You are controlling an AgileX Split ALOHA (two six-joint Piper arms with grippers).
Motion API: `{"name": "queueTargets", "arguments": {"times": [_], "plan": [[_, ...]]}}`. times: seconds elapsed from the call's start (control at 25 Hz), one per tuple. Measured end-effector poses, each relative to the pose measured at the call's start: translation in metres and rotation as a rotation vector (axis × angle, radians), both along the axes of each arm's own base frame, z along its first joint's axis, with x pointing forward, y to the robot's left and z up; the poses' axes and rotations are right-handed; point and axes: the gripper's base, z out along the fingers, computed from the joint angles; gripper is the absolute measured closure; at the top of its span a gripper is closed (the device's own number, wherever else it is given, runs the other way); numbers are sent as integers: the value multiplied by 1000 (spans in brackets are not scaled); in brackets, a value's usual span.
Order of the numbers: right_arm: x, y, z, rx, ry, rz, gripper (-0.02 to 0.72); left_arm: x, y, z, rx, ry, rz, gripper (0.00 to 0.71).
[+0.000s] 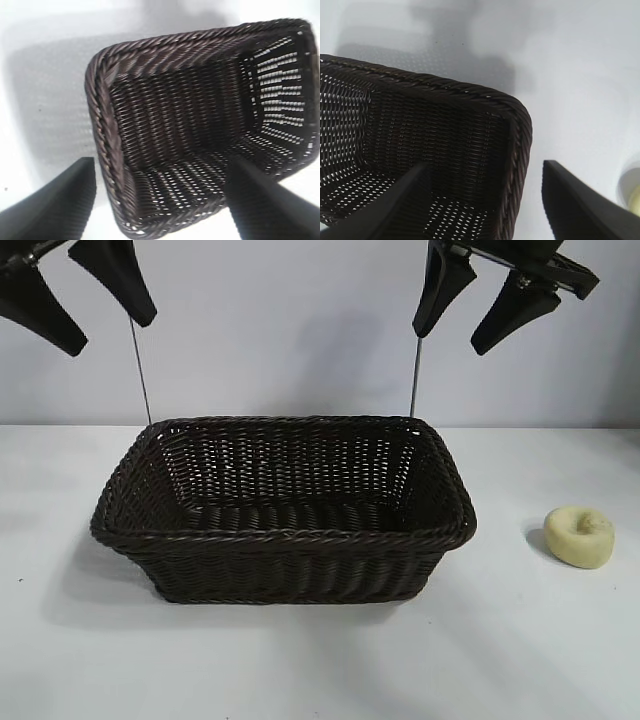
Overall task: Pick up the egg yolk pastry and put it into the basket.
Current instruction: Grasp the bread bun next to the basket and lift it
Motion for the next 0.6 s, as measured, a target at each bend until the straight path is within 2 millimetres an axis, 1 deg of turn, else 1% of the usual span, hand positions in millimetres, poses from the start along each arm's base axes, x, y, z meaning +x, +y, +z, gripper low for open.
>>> {"name": "queueTargets", "arguments": {"times": [0.04, 0.28, 0.6], "plan": [[0, 0, 0, 0, 0, 0, 239, -2, 0, -2, -10, 6, 6, 184], [2, 0, 1, 4, -17, -7, 239, -8, -4, -29, -111, 47, 95, 184], [2, 0, 1, 5, -22, -9, 239, -7, -9, -31, -151, 30, 110, 184]]}}
